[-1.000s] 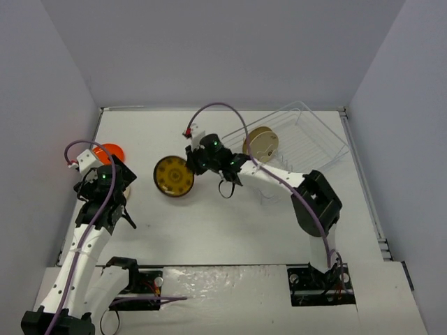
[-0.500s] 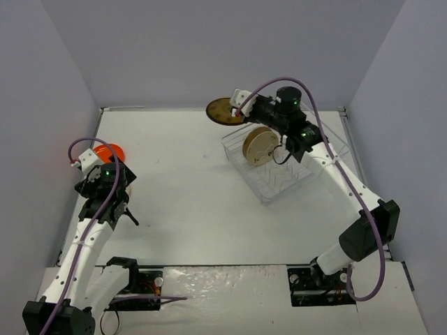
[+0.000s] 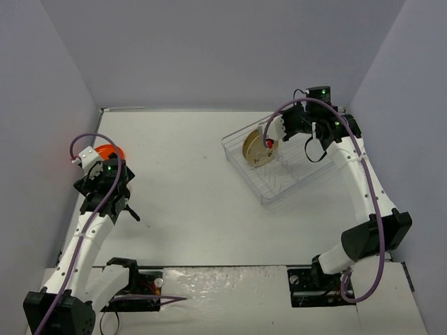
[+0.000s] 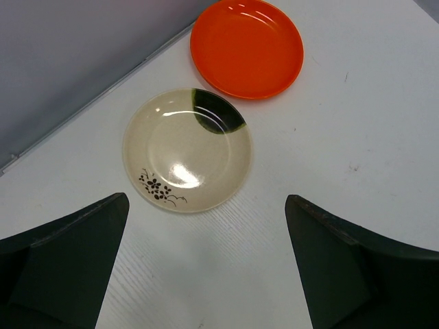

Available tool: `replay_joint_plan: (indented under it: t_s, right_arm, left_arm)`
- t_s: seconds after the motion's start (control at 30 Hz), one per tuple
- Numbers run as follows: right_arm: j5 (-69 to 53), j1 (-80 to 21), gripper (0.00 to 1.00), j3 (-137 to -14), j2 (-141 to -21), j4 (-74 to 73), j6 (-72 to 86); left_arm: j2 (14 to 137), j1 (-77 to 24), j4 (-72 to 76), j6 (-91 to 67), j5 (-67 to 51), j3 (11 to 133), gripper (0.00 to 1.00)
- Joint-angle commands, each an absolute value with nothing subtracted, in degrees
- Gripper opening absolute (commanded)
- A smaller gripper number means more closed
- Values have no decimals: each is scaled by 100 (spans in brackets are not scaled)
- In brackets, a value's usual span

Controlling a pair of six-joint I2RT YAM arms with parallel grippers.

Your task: Load the plates into the dish rack

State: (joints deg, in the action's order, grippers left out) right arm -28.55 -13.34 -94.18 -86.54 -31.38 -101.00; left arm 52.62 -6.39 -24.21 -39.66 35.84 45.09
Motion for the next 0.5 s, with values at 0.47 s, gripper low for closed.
replay_joint_plan:
  t_s: [0.47]
  right_arm:
    - [-2608, -1319, 0, -8847, -8821, -2801, -11633]
  left_arm:
    - [5783, -606, -2602, -4152, 3644, 5240, 97]
